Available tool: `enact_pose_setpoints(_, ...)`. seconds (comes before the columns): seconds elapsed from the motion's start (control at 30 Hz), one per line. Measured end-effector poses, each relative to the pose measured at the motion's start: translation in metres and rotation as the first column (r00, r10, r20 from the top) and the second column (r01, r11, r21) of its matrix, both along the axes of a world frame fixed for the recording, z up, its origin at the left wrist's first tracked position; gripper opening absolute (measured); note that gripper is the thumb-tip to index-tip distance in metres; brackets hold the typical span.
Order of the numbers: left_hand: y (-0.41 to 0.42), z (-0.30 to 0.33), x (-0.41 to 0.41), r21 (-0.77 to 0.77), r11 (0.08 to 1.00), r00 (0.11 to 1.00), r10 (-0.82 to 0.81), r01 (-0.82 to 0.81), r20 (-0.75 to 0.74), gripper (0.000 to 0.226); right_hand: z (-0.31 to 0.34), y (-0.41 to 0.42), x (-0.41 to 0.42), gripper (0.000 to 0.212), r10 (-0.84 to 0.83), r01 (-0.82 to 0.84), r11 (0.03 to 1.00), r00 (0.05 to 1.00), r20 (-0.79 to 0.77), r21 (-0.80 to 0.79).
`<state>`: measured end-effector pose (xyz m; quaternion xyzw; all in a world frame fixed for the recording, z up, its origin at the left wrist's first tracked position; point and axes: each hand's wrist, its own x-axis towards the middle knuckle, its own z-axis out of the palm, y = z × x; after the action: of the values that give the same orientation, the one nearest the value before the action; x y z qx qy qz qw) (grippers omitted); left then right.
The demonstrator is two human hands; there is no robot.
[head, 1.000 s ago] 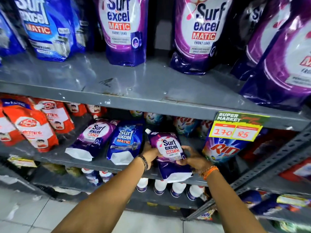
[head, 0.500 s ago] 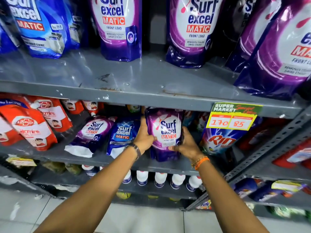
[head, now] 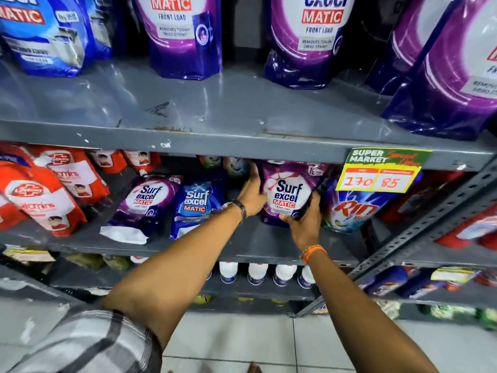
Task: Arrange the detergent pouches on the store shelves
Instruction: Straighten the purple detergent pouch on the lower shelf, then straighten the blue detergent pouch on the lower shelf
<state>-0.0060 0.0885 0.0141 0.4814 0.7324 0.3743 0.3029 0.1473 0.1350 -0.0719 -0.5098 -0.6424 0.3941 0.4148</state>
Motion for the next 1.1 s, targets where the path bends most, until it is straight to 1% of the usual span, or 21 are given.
enact_pose_setpoints(0.07,0.0,-0.003,-0.002,-0.005,0.999,0.999,-0.036,0.036,-0.016,0.094,-0.002,-0.001,-0.002,0.099,-0.01,0.01,1.0,1.0,-0.008,0.005)
enact_pose_setpoints(0.13,-0.003,-0.008,-0.013,0.006,1.0,0.999,-0.029,0.028,0.037,0.092,-0.003,-0.001,-0.005,0.101,-0.015,0.015,1.0,1.0,-0.014,0.004)
enact_pose_setpoints(0.23,-0.024,-0.019,-0.042,0.072,0.99,0.982,0.107,-0.119,0.156,0.075,-0.01,-0.005,-0.011,0.11,-0.099,0.098,0.994,0.995,-0.02,-0.057)
enact_pose_setpoints(0.3,-0.05,-0.027,-0.069,0.137,0.959,0.956,0.221,-0.249,0.196,0.081,-0.02,-0.013,-0.015,0.115,-0.202,0.19,0.969,0.978,-0.061,-0.16)
enact_pose_setpoints(0.33,-0.067,-0.028,-0.082,0.159,0.932,0.936,0.293,-0.325,0.195,0.084,-0.028,-0.019,-0.018,0.112,-0.253,0.233,0.951,0.965,-0.075,-0.202)
enact_pose_setpoints(0.37,-0.081,-0.035,-0.098,0.162,0.904,0.914,0.371,-0.396,0.161,0.083,-0.033,-0.028,-0.022,0.105,-0.299,0.276,0.934,0.951,-0.076,-0.225)
enact_pose_setpoints(0.4,-0.096,-0.035,-0.109,0.131,0.887,0.896,0.438,-0.443,0.067,0.078,-0.033,-0.038,-0.029,0.098,-0.329,0.302,0.922,0.941,-0.079,-0.244)
enact_pose_setpoints(0.47,-0.12,-0.04,-0.127,0.003,0.871,0.851,0.481,-0.491,-0.211,0.061,-0.027,-0.057,-0.051,0.084,-0.309,0.26,0.916,0.943,-0.121,-0.306)
enact_pose_setpoints(0.5,-0.129,-0.043,-0.133,-0.066,0.861,0.824,0.458,-0.505,-0.335,0.051,-0.022,-0.063,-0.067,0.076,-0.238,0.174,0.915,0.961,-0.139,-0.364)
enact_pose_setpoints(0.57,-0.14,-0.044,-0.134,-0.176,0.852,0.798,0.361,-0.492,-0.483,0.041,-0.012,-0.063,-0.102,0.06,-0.038,-0.055,0.879,0.982,-0.186,-0.473)
enact_pose_setpoints(0.6,-0.142,-0.045,-0.134,-0.226,0.848,0.801,0.317,-0.479,-0.508,0.043,-0.009,-0.061,-0.122,0.055,0.038,-0.129,0.855,0.982,-0.187,-0.503)
enact_pose_setpoints(0.63,-0.141,-0.049,-0.133,-0.285,0.836,0.819,0.29,-0.468,-0.494,0.047,-0.004,-0.055,-0.138,0.047,0.096,-0.17,0.84,0.981,-0.167,-0.515)
enact_pose_setpoints(0.7,-0.136,-0.053,-0.134,-0.384,0.809,0.878,0.308,-0.445,-0.367,0.05,0.007,-0.047,-0.166,0.024,0.162,-0.217,0.811,0.976,-0.148,-0.544)
enact_pose_setpoints(0.73,-0.133,-0.054,-0.133,-0.406,0.809,0.902,0.342,-0.426,-0.264,0.048,0.009,-0.043,-0.177,0.021,0.185,-0.241,0.779,0.971,-0.154,-0.578)
enact_pose_setpoints(0.8,-0.128,-0.057,-0.133,-0.383,0.828,0.909,0.406,-0.409,-0.094,0.042,0.011,-0.038,-0.19,0.019,0.218,-0.272,0.727,0.962,-0.163,-0.63)
enact_pose_setpoints(0.87,-0.125,-0.061,-0.133,-0.329,0.849,0.899,0.437,-0.415,-0.006,0.047,0.009,-0.035,-0.195,0.015,0.253,-0.263,0.72,0.961,-0.11,-0.643)
enact_pose_setpoints(0.93,-0.123,-0.068,-0.139,-0.288,0.872,0.883,0.447,-0.395,0.144,0.054,0.012,-0.035,-0.193,0.033,0.282,-0.271,0.684,0.955,-0.097,-0.677)
enact_pose_setpoints(0.97,-0.123,-0.072,-0.145,-0.279,0.885,0.863,0.441,-0.372,0.248,0.057,0.015,-0.035,-0.19,0.037,0.302,-0.306,0.65,0.944,-0.133,-0.696)
enact_pose_setpoints(1.03,-0.125,-0.065,-0.154,-0.302,0.898,0.774,0.431,-0.319,0.463,0.063,0.021,-0.034,-0.182,0.029,0.357,-0.357,0.574,0.919,-0.167,-0.737)
enact_pose_setpoints(1.07,-0.127,-0.057,-0.153,-0.318,0.905,0.698,0.422,-0.283,0.579,0.058,0.019,-0.032,-0.178,0.034,0.344,-0.349,0.559,0.923,-0.173,-0.752)
enact_pose_setpoints(1.1,-0.129,-0.051,-0.153,-0.337,0.911,0.631,0.408,-0.237,0.66,0.045,0.021,-0.033,-0.172,0.042,0.329,-0.349,0.541,0.925,-0.19,-0.765)
